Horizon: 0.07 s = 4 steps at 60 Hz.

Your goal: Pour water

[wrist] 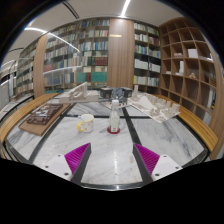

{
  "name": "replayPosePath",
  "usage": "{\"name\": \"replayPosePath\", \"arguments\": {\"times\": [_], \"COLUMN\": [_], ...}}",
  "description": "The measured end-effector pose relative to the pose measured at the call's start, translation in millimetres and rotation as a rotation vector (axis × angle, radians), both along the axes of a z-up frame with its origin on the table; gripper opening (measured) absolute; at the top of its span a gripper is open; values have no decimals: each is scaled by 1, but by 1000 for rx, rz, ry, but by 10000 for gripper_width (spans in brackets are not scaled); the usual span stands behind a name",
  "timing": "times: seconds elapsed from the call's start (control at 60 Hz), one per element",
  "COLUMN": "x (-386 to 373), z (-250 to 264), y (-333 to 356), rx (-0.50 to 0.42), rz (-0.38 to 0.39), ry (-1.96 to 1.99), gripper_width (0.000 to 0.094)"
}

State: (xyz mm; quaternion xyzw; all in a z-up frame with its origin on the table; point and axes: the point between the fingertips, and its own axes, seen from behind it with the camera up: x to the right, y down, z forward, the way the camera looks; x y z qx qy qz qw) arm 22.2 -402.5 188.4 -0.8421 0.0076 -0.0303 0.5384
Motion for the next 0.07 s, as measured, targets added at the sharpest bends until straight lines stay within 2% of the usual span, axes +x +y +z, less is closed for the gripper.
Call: {"name": "replayPosePath", "arguments": {"times": [0.067], "x": [5], "z": [4], "y": [-1], "rx": [16], "rz": [-10], "ry": [-15], "gripper_width": [859]}}
